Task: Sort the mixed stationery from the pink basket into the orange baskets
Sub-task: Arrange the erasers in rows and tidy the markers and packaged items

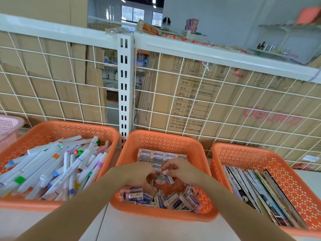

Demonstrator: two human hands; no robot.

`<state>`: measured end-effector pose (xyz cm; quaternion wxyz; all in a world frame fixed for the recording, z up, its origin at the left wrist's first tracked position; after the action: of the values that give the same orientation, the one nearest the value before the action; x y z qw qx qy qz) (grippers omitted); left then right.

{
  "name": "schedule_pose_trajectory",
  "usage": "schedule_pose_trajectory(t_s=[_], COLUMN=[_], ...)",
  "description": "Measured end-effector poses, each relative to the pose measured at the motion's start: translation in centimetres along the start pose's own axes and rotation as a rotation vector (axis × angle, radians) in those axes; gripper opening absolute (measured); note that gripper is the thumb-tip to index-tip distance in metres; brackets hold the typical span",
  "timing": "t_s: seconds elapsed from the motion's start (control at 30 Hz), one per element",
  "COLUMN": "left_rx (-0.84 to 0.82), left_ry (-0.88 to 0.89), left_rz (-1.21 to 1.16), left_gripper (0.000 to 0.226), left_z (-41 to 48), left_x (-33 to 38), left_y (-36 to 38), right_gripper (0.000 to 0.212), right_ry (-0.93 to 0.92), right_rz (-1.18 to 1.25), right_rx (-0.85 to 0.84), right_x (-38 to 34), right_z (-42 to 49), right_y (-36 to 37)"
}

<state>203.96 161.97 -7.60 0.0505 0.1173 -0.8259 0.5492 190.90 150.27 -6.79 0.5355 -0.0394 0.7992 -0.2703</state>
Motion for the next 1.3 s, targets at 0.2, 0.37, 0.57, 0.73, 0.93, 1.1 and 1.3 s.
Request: schedule_pose_trajectory(t_s=[0.2,0.37,0.57,0.73,0.93,1.1,1.3], left_rx=[0.008,0.24,0.255,0.229,0.255,0.291,0.394], left_ry=[-0.036,-0.027,0.077,0.148,0.135,0.107,0.049], left_rz=[-0.003,-0.165,-0.676,-0.819,-0.909,-0.927,-0.922], left_gripper=[0.052,0.05,0.047,0.056,0.026,0.013,0.018], left_z=[0.4,0.0,-0.7,-1.2,-1.4,-1.5,-1.2], left_x=[0.5,0.5,0.5,0.0,0.4,1.8,2.1], left_y=[0.5,0.1,-0.7,-0.9,-1.2,-1.7,-1.8], right_gripper=[0.021,0.021,0.016,0.019,0.02,0.025,0.016], right_ry=[-0.004,0.003,-0.002,-0.016,-0.082,-0.119,-0.074], right_rz=[0.054,0.117,0.199,0.378,0.416,0.453,0.619], right_rx=[-0.035,-0.056,-0.164,-0.101,0.037,0.089,0.182], right_x=[0.3,0.1,-0.8,-1.3,-1.5,-1.7,-1.5], right_z=[-0.9,-1.7,-2.7,-3.1,-3.1,-3.1,-3.2], right_y=[-0.5,-0.9,-1.2,-1.2,-1.4,-1.3,-1.1])
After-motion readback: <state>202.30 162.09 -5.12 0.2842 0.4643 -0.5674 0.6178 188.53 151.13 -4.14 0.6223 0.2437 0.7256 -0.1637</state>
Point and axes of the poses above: each hand's wrist, its own z-axis towards the middle knuckle, its own y-axis out of the palm, x = y × z, the point moved 1 cm from there along z, towards the middle knuckle, and after that the axes turned 10 degrees about z, right-handed, at the moved point
